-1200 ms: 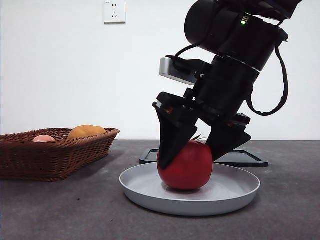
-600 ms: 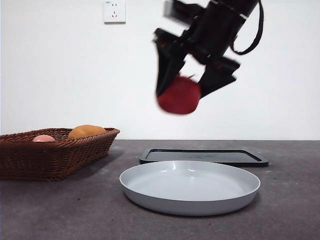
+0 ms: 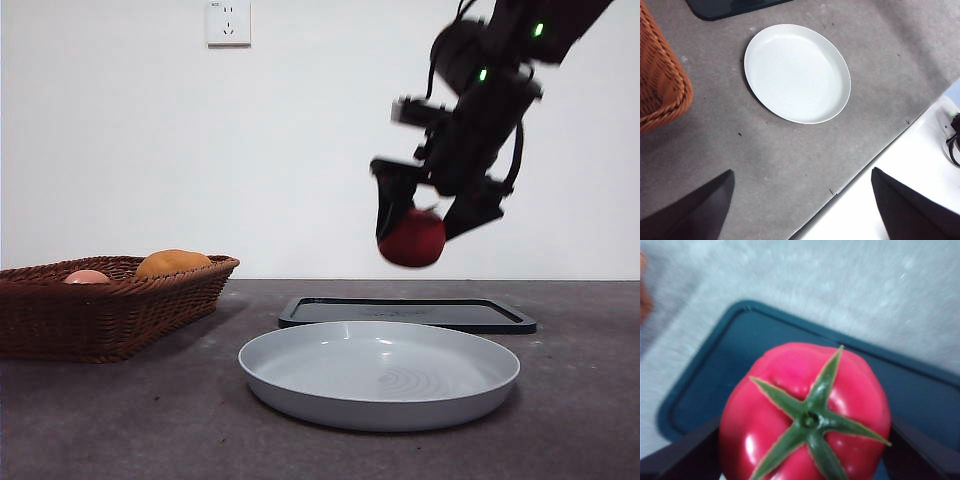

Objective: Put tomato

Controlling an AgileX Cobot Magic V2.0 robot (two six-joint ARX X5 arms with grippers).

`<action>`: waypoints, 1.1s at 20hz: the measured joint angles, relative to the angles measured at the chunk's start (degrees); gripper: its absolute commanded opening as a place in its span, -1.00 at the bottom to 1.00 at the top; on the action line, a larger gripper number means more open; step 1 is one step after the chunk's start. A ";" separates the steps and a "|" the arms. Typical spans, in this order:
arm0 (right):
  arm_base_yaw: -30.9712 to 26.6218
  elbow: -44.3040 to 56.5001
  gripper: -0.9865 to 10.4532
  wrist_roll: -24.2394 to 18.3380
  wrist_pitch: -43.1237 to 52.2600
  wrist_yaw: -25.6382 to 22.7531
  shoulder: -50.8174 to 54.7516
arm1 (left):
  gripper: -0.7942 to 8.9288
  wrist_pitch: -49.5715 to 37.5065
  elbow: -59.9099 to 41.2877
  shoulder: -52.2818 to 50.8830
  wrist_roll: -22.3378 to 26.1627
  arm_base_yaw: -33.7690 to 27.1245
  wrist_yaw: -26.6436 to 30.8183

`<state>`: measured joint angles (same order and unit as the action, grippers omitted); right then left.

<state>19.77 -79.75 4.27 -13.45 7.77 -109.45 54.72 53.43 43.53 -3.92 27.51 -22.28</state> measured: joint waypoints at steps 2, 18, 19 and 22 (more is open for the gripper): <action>0.02 0.00 -0.25 -0.02 1.46 0.02 -2.99 | 0.06 0.00 0.00 0.00 0.00 0.00 0.00; 0.37 -0.37 0.20 -1.31 0.11 0.11 -0.11 | 0.06 -0.02 0.00 0.00 0.00 0.00 0.00; 0.39 -0.37 0.20 -1.31 -1.20 0.24 2.99 | 0.06 -0.02 0.00 0.00 0.00 0.00 0.00; 0.57 -0.37 0.20 -0.98 -10.23 4.50 11.32 | 0.06 -0.02 0.00 0.00 0.00 0.00 0.00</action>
<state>20.34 -80.12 3.29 -23.68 12.27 -98.13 54.70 53.43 43.53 -3.92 27.51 -22.28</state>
